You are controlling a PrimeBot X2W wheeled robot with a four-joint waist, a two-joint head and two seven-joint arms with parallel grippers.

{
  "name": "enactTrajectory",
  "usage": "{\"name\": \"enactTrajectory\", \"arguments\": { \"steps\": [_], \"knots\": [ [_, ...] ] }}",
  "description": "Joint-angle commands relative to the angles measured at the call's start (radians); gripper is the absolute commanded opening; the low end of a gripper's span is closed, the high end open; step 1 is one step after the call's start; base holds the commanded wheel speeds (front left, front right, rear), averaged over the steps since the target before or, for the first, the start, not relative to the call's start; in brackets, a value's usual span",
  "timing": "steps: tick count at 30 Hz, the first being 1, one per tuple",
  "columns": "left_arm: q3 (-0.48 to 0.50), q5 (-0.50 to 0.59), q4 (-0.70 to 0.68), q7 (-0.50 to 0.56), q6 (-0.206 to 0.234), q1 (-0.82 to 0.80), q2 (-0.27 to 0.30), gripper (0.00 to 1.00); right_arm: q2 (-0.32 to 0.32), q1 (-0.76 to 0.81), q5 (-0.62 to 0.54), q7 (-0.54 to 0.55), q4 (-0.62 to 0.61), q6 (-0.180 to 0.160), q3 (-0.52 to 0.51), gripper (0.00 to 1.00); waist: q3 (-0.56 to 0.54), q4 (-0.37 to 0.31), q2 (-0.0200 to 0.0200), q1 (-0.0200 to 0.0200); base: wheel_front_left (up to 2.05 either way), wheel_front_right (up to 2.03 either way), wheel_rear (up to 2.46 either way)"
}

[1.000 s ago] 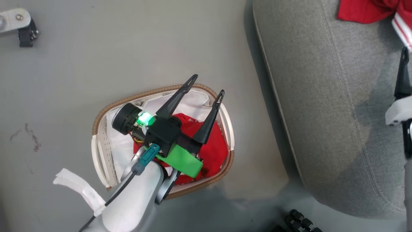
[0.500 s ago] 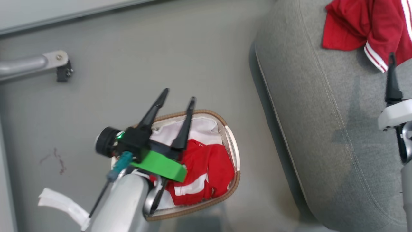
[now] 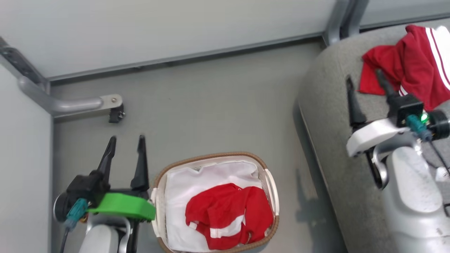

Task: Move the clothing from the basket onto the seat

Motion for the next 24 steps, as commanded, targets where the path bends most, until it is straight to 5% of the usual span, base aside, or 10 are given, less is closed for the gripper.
{"name": "enactTrajectory", "arguments": {
  "steps": [1, 15, 24],
  "knots": [
    [0.020, 0.005, 0.006, -0.001, -0.002, 0.031, -0.002, 1.00, 0.011, 0.039, 0.018, -0.002, 0.000, -0.001, 0.013, 1.00, -0.062, 0.060, 0.0000, 0.0001, 0.00, 0.00, 0.00],
    [0.065, -0.037, 0.033, -0.001, -0.002, 0.166, -0.002, 1.00, 0.038, 0.313, 0.232, -0.002, -0.082, -0.001, 0.128, 1.00, -0.143, 0.114, 0.0000, 0.0001, 0.00, 0.00, 0.00],
    [0.037, -0.045, 0.041, -0.001, -0.002, 0.185, -0.002, 1.00, 0.039, 0.395, 0.215, -0.002, -0.144, -0.001, 0.108, 1.00, -0.157, 0.106, 0.0000, 0.0001, 0.00, 0.00, 0.00]
  ]
}}
